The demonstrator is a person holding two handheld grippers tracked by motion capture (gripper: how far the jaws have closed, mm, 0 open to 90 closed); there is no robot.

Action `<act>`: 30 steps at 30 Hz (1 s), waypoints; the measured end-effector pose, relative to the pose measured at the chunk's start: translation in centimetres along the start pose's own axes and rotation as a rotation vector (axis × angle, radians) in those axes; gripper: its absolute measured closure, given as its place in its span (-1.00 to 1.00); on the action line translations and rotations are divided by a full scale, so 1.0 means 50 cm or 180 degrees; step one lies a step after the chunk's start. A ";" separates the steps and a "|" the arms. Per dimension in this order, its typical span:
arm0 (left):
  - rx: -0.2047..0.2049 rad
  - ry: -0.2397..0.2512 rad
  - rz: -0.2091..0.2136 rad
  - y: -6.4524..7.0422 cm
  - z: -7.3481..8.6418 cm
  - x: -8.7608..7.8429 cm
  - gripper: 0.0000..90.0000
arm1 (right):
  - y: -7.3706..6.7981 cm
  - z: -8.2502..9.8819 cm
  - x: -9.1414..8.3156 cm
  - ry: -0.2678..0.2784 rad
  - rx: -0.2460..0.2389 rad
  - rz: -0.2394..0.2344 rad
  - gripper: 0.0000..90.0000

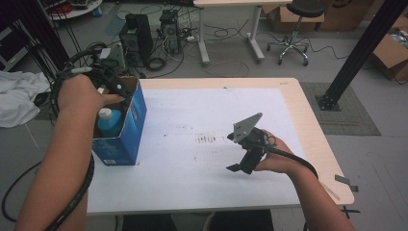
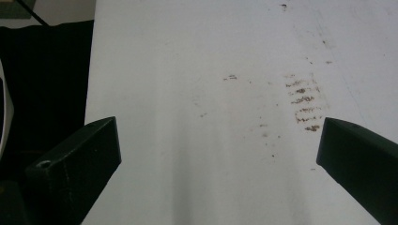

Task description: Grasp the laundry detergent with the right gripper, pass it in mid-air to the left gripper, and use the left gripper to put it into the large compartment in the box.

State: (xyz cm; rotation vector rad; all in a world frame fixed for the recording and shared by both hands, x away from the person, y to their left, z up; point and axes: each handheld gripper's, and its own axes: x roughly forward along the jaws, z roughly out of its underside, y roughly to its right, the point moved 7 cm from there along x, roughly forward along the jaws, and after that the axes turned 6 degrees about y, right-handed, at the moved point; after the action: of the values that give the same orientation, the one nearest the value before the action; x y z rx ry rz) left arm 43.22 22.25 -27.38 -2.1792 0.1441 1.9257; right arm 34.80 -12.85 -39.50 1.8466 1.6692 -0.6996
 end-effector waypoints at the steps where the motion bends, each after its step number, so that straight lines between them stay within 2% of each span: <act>1: 0.0022 0.0005 -0.0002 0.003 0.000 -0.004 -0.82 | 0.000 -0.001 0.000 0.0001 0.0001 -0.0001 -1.00; 9: 0.0189 0.0041 -0.0019 0.023 -0.005 -0.028 -0.85 | 0.000 -0.003 0.002 -0.0003 -0.0006 -0.0001 -1.00; 10: 0.0310 0.0033 0.0029 0.034 -0.006 -0.031 -0.85 | 0.001 -0.004 0.002 0.0002 -0.0011 -0.0003 -1.00; 11: 0.0310 0.0033 0.0029 0.034 -0.006 -0.031 -0.85 | 0.001 -0.004 0.002 0.0002 -0.0011 -0.0003 -1.00; 12: 0.0411 0.0002 0.0056 0.043 -0.006 -0.033 -0.87 | 0.001 -0.003 0.002 -0.0004 -0.0004 0.0000 -1.00; 13: 0.0411 0.0002 0.0056 0.043 -0.006 -0.033 -0.89 | 0.000 -0.003 0.002 -0.0003 -0.0003 0.0001 -1.00; 14: 0.0510 0.0010 0.0087 0.053 -0.008 -0.037 -0.90 | 0.000 -0.003 0.002 -0.0002 -0.0002 0.0002 -1.00; 15: 0.0510 0.0010 0.0087 0.053 -0.008 -0.037 -0.92 | 0.000 -0.003 0.002 -0.0002 -0.0002 0.0002 -1.00; 16: 0.0596 0.0031 0.0107 0.063 -0.010 -0.040 -0.94 | 0.000 -0.003 0.001 -0.0001 -0.0003 0.0003 -1.00; 17: 0.0596 0.0031 0.0107 0.063 -0.010 -0.040 -0.95 | 0.000 -0.003 0.001 -0.0001 -0.0003 0.0003 -1.00; 18: 0.0698 0.0042 0.0131 0.073 -0.011 -0.044 -0.95 | 0.001 -0.003 0.000 0.0000 -0.0004 0.0010 -1.00; 19: 0.0698 0.0042 0.0131 0.073 -0.011 -0.044 -0.95 | 0.001 -0.003 -0.001 0.0000 -0.0003 0.0010 -1.00; 20: 0.0797 0.0052 0.0159 0.083 -0.012 -0.048 -0.95 | 0.001 -0.003 -0.002 -0.0002 -0.0006 0.0025 -1.00; 25: 0.0928 0.0086 0.0205 0.102 -0.014 -0.054 -0.99 | 0.001 -0.003 -0.009 0.0005 -0.0001 0.0044 -1.00; 27: 0.1064 0.0128 0.0291 0.121 -0.015 -0.060 -0.99 | 0.001 -0.003 -0.011 0.0002 0.0002 0.0044 -1.00; 28: 0.1064 0.0128 0.0291 0.121 -0.015 -0.060 -0.99 | 0.001 -0.003 -0.012 0.0000 0.0001 0.0049 -1.00; 29: 0.1147 0.0148 0.0317 0.128 -0.015 -0.062 -0.99 | 0.001 -0.003 -0.012 0.0000 0.0001 0.0049 -1.00; 30: 0.1304 0.0180 0.0386 0.145 -0.015 -0.065 -1.00 | 0.002 -0.003 -0.014 -0.0012 0.0001 0.0052 -1.00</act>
State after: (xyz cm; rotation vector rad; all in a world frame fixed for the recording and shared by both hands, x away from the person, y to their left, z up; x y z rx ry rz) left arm 41.88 14.80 -24.85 -1.9846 0.6342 1.7069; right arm 34.83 -13.24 -38.92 1.8559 1.6498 -0.6964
